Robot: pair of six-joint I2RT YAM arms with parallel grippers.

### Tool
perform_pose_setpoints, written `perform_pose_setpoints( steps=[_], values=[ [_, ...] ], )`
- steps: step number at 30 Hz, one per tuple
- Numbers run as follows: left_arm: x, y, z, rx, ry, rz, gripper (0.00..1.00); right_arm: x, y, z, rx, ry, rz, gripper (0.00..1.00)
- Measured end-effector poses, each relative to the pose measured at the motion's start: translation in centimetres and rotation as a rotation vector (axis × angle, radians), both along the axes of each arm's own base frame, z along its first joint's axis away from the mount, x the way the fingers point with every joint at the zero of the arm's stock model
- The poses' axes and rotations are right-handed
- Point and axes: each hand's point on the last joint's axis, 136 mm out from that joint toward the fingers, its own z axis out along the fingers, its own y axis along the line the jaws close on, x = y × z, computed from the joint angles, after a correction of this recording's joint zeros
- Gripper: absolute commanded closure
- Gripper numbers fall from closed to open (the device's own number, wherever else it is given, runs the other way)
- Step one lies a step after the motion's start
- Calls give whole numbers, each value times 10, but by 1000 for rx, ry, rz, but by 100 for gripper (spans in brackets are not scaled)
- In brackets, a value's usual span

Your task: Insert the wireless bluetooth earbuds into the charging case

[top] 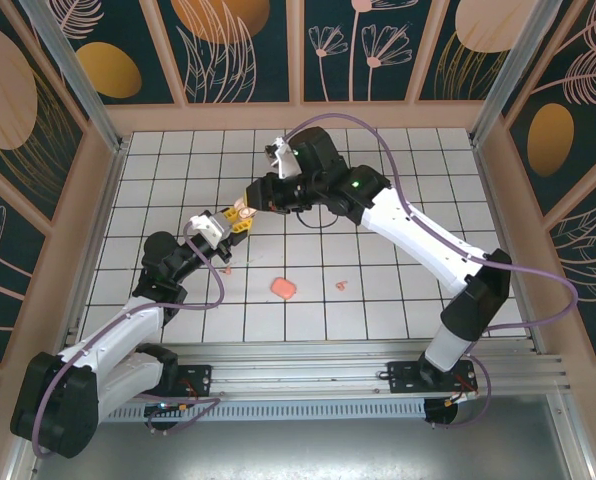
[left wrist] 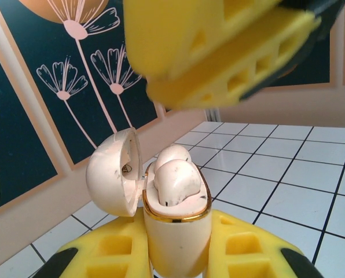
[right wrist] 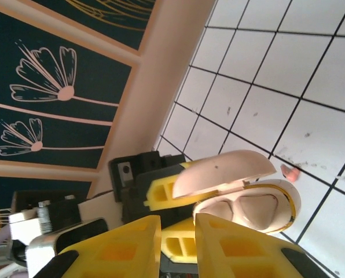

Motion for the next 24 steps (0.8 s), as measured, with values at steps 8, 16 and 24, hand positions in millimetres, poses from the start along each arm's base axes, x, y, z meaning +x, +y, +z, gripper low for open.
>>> perform_pose_setpoints(
  steps=[8,16,24],
  values=[
    [-1,0,2,-2,-6,-4,99,-1,1,-10,-15,11,13,75],
    [-12,-9,4,6,-5,-85,98,-1,-20,-1,-49,-219,79,57],
    [-26,-20,7,11,5,-198,97,-7,-67,18,-115,-659,228,43]
  ],
)
